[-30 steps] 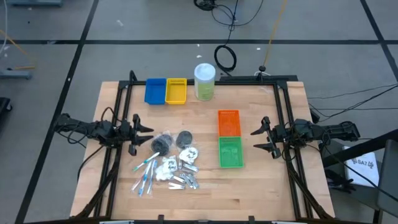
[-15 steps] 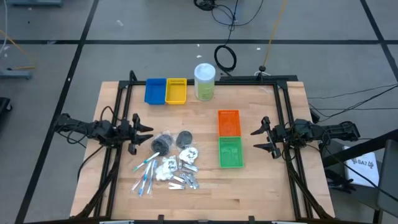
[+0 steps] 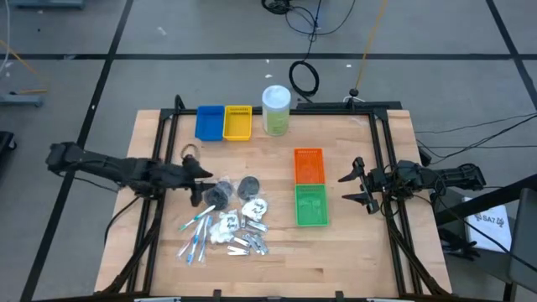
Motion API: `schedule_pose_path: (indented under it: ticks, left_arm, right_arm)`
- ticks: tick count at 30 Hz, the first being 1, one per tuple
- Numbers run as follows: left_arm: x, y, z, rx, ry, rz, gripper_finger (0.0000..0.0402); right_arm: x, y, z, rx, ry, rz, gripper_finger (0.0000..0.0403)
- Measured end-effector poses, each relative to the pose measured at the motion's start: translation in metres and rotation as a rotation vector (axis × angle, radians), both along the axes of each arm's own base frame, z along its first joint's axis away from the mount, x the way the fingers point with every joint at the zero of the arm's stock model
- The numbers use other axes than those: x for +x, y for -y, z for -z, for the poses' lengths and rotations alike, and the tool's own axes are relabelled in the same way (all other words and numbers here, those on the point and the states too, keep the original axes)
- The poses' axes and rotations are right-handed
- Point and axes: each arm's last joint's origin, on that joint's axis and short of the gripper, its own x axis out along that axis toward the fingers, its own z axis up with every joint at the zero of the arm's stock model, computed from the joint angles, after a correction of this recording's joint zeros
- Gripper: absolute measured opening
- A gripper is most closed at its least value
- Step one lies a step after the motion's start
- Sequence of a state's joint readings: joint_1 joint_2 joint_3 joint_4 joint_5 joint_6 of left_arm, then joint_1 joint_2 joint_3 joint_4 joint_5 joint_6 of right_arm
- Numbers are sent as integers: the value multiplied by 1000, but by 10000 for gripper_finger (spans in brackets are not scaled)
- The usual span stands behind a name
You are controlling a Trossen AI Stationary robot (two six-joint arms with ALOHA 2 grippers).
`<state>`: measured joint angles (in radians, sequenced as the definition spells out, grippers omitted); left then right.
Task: Pick & Place Travel size toiletries
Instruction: Put the black hairbrush into the blue bin
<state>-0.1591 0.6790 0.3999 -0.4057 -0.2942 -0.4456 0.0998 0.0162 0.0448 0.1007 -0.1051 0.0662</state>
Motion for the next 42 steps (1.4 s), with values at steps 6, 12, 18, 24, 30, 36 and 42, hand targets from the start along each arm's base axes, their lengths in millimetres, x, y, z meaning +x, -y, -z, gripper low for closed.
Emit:
schedule_pose_path:
  ticks: [6,12,18,24,30,36,42]
  left_arm:
    - [21,-3,15,-28,-314,43,272]
    - [30,-14,33,6,-450,21,291]
    - [36,-22,42,-46,-487,51,281]
    - [44,-23,54,-122,-529,155,262]
    - [49,-26,59,-118,-531,192,213]
    - [48,-28,57,-136,-517,209,112]
    - [46,-28,52,-140,-489,202,9]
  right_arm:
    - [0,0,0,0,1,0,242]
    - [0,0,0,0,0,0,242]
    - [0,0,0,0,0,0,242]
    - [0,0,0,0,0,0,242]
    - [0,0,0,0,0,0,242]
    - [0,0,0,0,0,0,242]
    - [0,0,0,0,0,0,242]
